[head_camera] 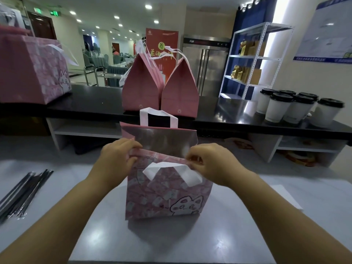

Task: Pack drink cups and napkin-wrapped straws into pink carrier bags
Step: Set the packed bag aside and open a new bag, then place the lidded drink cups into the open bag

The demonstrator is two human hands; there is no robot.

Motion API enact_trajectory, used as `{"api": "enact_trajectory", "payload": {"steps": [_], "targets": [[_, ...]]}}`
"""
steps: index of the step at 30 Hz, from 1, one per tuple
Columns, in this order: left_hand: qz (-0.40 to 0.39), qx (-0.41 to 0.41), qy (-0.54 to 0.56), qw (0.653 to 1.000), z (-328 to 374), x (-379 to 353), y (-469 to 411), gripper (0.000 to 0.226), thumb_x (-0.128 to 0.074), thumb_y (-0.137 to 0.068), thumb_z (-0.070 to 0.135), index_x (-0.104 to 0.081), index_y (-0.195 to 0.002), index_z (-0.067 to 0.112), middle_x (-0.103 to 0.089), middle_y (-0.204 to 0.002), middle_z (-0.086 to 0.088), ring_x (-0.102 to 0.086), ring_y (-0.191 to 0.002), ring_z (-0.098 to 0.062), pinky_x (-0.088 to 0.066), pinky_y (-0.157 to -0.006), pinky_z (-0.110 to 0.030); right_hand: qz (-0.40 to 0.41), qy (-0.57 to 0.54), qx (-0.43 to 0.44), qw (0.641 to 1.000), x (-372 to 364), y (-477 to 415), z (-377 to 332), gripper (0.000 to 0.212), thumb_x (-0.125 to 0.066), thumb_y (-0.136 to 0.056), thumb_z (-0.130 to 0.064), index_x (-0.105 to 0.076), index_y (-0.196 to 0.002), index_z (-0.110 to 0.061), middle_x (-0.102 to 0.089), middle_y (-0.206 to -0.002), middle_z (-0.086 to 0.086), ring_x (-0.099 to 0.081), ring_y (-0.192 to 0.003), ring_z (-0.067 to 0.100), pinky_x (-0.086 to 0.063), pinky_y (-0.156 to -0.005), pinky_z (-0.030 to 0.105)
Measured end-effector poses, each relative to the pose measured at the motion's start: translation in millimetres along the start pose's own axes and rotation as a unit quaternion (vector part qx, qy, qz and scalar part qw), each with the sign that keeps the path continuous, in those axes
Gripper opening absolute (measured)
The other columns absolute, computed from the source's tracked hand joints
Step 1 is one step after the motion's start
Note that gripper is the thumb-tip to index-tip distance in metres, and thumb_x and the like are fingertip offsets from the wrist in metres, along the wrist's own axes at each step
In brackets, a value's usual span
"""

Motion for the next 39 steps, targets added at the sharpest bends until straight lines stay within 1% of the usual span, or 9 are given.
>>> {"api": "enact_trajectory", "payload": {"steps": [4, 8, 11, 14, 18, 21, 26, 34, 39], "targets": [[0.005, 0.009, 0.048, 0.999, -3, 8, -2, 0.03, -0.07, -0.077, 0.0, -0.068, -0.105, 0.008, -0.067, -0.104, -0.007, -0.058, -0.088, -0.018, -0.042, -0.08, -0.021, 0.029, -0.052, 0.012, 0.998, 0, -4, -4, 0.009, -0.063, -0.089, -0.029, -0.068, -0.091, -0.022, -0.061, -0.082, -0.011, -0.057, -0.076, 0.011, -0.05, -0.069, 0.028], [0.01, 0.011, 0.117, 0.993, -5, 24, -11, 0.021, -0.068, -0.08, 0.007, -0.068, -0.1, 0.014, -0.066, -0.097, 0.002, -0.059, -0.087, -0.01, -0.038, -0.073, -0.011, 0.074, -0.111, 0.002, 0.991, 17, -10, 7, 0.009, -0.067, -0.087, -0.024, -0.071, -0.091, -0.018, -0.068, -0.083, -0.008, -0.061, -0.075, 0.007, -0.055, -0.071, 0.03], [0.009, -0.013, 0.147, 0.989, 3, 34, -31, 0.02, -0.067, -0.079, 0.016, -0.063, -0.094, 0.027, -0.064, -0.091, 0.013, -0.061, -0.087, -0.001, -0.04, -0.07, -0.012, 0.12, -0.142, -0.009, 0.982, 35, -17, 23, 0.007, -0.069, -0.085, -0.022, -0.072, -0.091, -0.018, -0.068, -0.081, -0.01, -0.062, -0.074, 0.004, -0.055, -0.071, 0.026], [0.012, -0.059, 0.169, 0.984, 28, 42, -62, 0.019, -0.065, -0.078, 0.02, -0.059, -0.092, 0.032, -0.061, -0.084, 0.019, -0.059, -0.087, 0.005, -0.042, -0.065, -0.01, 0.168, -0.169, -0.03, 0.971, 55, -22, 42, 0.003, -0.071, -0.084, -0.019, -0.072, -0.086, -0.018, -0.068, -0.075, -0.012, -0.062, -0.071, 0.006, -0.051, -0.068, 0.019], [-0.003, -0.116, 0.218, 0.969, 66, 37, -108, 0.011, -0.069, -0.077, 0.035, -0.066, -0.087, 0.033, -0.066, -0.073, 0.016, -0.064, -0.076, 0.001, -0.05, -0.064, -0.018, 0.215, -0.18, -0.067, 0.957, 78, -22, 77, 0.002, -0.073, -0.082, -0.019, -0.073, -0.082, -0.021, -0.068, -0.073, -0.013, -0.062, -0.069, 0.007, -0.048, -0.064, 0.014], [-0.03, -0.167, 0.239, 0.956, 99, 21, -143, 0.021, -0.067, -0.072, 0.049, -0.069, -0.083, 0.031, -0.068, -0.077, 0.015, -0.065, -0.07, -0.003, -0.052, -0.061, -0.023, 0.23, -0.18, -0.106, 0.951, 92, -15, 110, 0.003, -0.074, -0.081, -0.019, -0.072, -0.08, -0.022, -0.068, -0.071, -0.011, -0.062, -0.068, 0.008, -0.047, -0.063, 0.014], [-0.093, -0.235, 0.188, 0.949, 155, -17, -192, 0.011, -0.07, -0.076, 0.036, -0.069, -0.084, 0.029, -0.067, -0.073, 0.013, -0.064, -0.069, -0.004, -0.053, -0.062, -0.024, 0.215, -0.149, -0.185, 0.947, 104, 6, 176, 0.002, -0.073, -0.081, -0.028, -0.071, -0.081, -0.028, -0.069, -0.073, -0.012, -0.063, -0.07, 0.006, -0.049, -0.063, 0.016], [-0.142, -0.226, 0.126, 0.955, 228, -109, -262, 0.013, -0.066, -0.079, 0.043, -0.066, -0.086, 0.031, -0.065, -0.077, 0.017, -0.061, -0.07, 0.003, -0.053, -0.065, -0.022, 0.157, -0.074, -0.286, 0.942, 120, 29, 312, 0.012, -0.071, -0.082, -0.038, -0.067, -0.087, -0.028, -0.065, -0.079, -0.013, -0.06, -0.072, 0.001, -0.051, -0.068, 0.022], [-0.142, -0.198, 0.104, 0.964, 260, -164, -298, 0.014, -0.065, -0.081, 0.043, -0.064, -0.09, 0.033, -0.062, -0.084, 0.018, -0.059, -0.076, 0.003, -0.053, -0.072, -0.024, 0.159, 0.006, -0.307, 0.938, 142, 20, 397, 0.025, -0.065, -0.085, -0.041, -0.062, -0.103, -0.023, -0.063, -0.098, -0.008, -0.06, -0.09, 0.012, -0.052, -0.08, 0.033]]}}
Point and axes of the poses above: each hand's wrist, its own y-axis away from the middle knuckle, its own x-axis out of the back of the hand, z = x × y, the point moved 9 cm from there along -y, towards the middle knuckle
